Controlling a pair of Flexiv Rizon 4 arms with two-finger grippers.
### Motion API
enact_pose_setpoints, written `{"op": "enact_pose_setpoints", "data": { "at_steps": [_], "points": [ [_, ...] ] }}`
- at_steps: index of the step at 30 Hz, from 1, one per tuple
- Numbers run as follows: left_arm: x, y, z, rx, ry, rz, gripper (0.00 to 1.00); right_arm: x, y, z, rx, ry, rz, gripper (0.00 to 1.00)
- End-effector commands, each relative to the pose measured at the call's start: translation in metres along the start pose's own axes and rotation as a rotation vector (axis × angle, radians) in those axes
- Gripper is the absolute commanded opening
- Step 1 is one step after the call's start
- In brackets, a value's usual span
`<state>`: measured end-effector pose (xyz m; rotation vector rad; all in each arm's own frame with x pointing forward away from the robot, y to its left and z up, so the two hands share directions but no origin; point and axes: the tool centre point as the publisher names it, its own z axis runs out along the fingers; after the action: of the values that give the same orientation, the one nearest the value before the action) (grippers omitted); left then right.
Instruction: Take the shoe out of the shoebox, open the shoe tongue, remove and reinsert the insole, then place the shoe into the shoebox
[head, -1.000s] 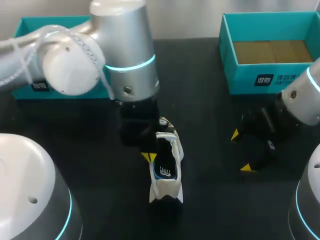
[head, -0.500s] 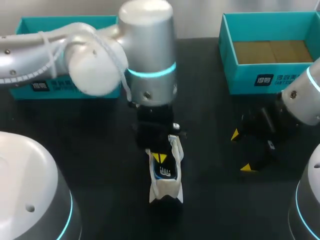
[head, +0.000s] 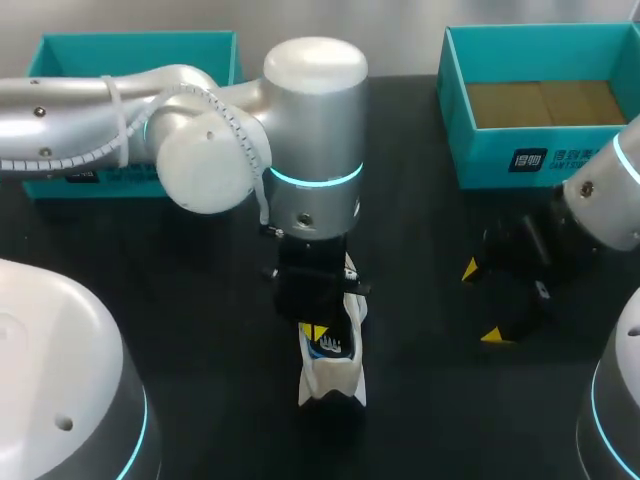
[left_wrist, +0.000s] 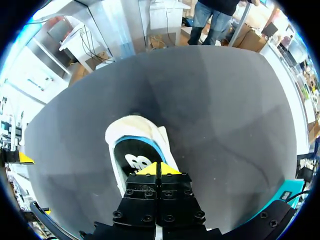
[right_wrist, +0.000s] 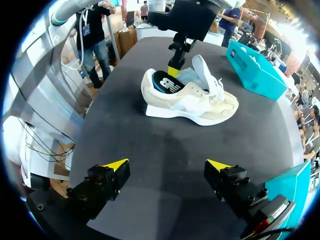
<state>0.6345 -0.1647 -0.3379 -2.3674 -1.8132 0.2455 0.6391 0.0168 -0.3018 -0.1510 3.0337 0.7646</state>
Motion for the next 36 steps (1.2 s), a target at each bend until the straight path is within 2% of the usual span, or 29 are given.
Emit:
{"op": "enact_pose_setpoints", "data": {
  "at_steps": [1,5,12,17,21,24,27,36],
  "points": [
    [0.005,-0.006,0.002,0.005,-0.015,0.001,0.0,0.001,0.0,0.001,0.002,-0.002,-0.001,1.0],
    [0.005,-0.015,0.006,0.008,-0.036,-0.006,0.0,0.001,0.0,0.001,0.002,-0.002,-0.001,1.0],
    [0.004,-0.022,-0.003,-0.005,-0.059,-0.016,0.0,0.001,0.0,0.001,0.002,-0.002,-0.001,1.0],
    [-0.004,-0.023,0.017,0.014,-0.052,-0.026,0.0,0.001,0.0,0.001,0.002,-0.002,-0.001,1.0],
    [-0.01,-0.015,0.036,0.016,-0.063,-0.062,0.0,0.001,0.0,0.001,0.002,-0.002,-0.001,1.0],
    [-0.012,-0.009,0.041,0.026,-0.071,-0.079,0.0,0.001,0.0,0.001,0.002,-0.002,-0.001,1.0],
    [-0.013,-0.007,0.04,0.012,-0.07,-0.092,0.0,0.001,0.0,0.001,0.002,-0.002,-0.001,1.0],
    [-0.02,-0.011,0.014,-0.027,-0.093,-0.116,0.0,0.001,0.0,0.001,0.002,-0.002,-0.001,1.0]
  ]
}}
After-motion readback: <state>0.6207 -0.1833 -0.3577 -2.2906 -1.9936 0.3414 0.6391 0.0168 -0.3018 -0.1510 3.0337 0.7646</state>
